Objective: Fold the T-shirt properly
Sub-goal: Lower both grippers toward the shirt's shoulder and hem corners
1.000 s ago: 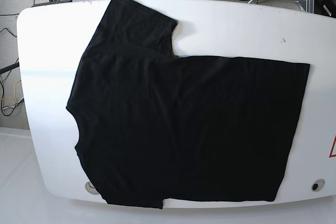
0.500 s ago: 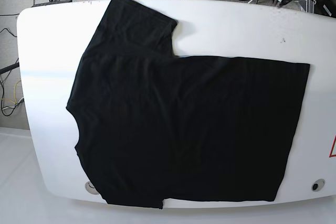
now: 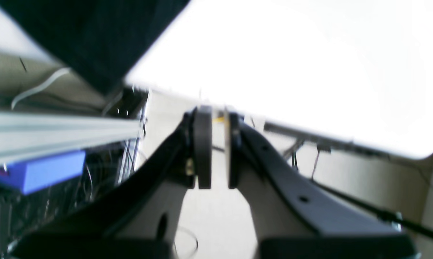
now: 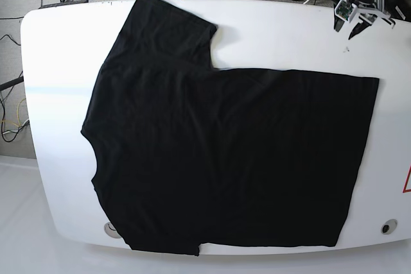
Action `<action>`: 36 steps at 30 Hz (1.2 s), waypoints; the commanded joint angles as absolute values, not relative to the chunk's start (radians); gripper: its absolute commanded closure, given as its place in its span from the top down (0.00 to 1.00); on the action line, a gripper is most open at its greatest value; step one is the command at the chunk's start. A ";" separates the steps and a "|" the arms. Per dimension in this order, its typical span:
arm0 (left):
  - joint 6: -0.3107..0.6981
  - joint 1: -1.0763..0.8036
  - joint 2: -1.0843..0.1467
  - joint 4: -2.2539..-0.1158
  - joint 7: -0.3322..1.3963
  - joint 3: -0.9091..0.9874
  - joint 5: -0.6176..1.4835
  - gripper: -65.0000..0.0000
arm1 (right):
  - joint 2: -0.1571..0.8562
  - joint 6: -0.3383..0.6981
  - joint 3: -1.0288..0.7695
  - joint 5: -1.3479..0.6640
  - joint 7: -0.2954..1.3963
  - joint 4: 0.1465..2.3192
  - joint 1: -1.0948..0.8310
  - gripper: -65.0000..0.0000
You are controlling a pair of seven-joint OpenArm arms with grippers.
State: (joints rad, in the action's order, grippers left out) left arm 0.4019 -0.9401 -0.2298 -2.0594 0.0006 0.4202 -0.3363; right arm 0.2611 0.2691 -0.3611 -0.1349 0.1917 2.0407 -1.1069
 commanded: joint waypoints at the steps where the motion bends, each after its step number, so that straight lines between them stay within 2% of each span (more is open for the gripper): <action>1: 0.389 -0.921 -0.231 -2.076 -0.009 0.427 -0.338 0.33 | 0.268 0.266 -0.371 -0.131 0.159 2.054 -1.099 0.10; 9: 0.393 -0.839 -0.243 -2.051 0.014 0.434 -0.317 0.41 | 0.263 0.252 -0.369 -0.193 0.183 2.057 -0.975 0.10; 25: 0.437 -0.816 -0.254 -2.039 0.005 0.441 -0.310 0.43 | 0.302 0.219 -0.373 -0.231 0.225 2.067 -0.958 0.18; 29: 0.450 -0.763 -0.262 -1.984 0.022 0.448 -0.304 0.44 | 0.302 0.213 -0.367 -0.141 0.215 2.062 -0.953 0.29; 36: 0.441 -0.735 -0.267 -1.958 0.022 0.446 -0.310 0.45 | 0.287 0.224 -0.362 -0.108 0.207 2.062 -0.949 0.48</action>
State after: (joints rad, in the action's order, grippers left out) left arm 0.4526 -0.7254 -0.2604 -1.9472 0.0463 0.4446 -0.3096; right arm 0.2932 0.2180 -0.3580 -0.1089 0.2363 2.0464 -0.9440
